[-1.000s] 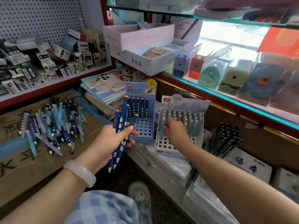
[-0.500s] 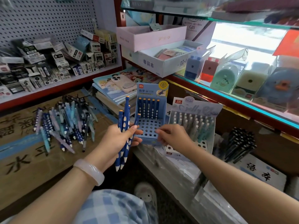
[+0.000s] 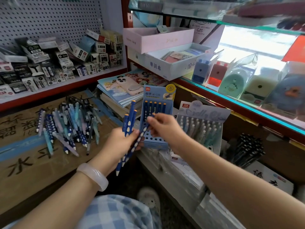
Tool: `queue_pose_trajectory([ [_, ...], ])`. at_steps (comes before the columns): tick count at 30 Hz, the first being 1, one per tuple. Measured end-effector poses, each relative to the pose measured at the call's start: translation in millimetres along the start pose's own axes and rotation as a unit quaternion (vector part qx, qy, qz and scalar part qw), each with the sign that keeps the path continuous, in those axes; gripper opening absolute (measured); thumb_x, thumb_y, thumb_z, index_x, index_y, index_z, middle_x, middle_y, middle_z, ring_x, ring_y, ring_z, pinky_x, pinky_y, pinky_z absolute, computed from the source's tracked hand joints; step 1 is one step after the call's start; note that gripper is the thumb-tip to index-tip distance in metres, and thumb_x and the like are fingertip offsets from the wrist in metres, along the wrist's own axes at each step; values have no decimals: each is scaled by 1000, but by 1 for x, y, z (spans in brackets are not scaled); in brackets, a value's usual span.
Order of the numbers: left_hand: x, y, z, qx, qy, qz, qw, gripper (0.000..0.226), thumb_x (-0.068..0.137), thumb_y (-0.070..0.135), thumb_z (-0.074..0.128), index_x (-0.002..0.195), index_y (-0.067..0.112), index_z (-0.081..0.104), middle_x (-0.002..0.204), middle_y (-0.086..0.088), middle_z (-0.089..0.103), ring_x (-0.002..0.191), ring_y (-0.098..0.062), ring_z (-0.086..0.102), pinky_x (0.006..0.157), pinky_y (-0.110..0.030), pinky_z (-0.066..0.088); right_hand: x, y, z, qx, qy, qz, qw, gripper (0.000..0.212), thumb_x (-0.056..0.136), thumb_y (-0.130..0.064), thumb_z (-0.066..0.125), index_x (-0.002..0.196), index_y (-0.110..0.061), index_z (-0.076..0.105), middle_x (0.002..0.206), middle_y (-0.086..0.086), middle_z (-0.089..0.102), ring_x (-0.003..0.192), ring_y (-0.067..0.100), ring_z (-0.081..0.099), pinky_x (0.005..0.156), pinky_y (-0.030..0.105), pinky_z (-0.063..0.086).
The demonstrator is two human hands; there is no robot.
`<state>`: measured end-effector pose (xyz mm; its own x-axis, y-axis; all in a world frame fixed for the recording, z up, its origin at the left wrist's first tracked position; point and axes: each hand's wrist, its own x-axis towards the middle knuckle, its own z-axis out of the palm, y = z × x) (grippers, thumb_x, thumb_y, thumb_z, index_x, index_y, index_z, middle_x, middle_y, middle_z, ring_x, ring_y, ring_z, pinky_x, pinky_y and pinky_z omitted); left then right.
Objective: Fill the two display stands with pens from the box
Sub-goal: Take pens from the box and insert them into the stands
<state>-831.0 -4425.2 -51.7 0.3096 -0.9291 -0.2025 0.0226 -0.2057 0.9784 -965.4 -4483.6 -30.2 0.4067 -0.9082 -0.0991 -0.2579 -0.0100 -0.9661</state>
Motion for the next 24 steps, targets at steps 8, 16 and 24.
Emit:
queue_pose_trajectory([
  [8,13,-12,-23,69,27,-11,997,18,95,16,49,87,3,59,57,-3,66,33,-7,44,36,-20,36,52,-11,-59,-114,245,-78,960,18,96,-15,52,78,-16,54,83,7,67,76,18,68,74,33,58],
  [16,20,-20,-28,29,-4,-13,999,17,94,14,50,85,2,59,57,-5,61,33,-7,39,35,-19,32,69,19,-50,-382,207,-71,898,14,97,-18,49,106,-7,51,98,15,64,87,31,60,75,49,52],
  [24,26,-26,-32,15,1,-21,1000,17,93,13,51,87,0,59,61,-8,61,34,-7,39,34,-19,32,77,17,-52,-459,195,-71,864,19,99,-19,43,114,-9,48,102,15,63,88,31,60,68,41,51],
])
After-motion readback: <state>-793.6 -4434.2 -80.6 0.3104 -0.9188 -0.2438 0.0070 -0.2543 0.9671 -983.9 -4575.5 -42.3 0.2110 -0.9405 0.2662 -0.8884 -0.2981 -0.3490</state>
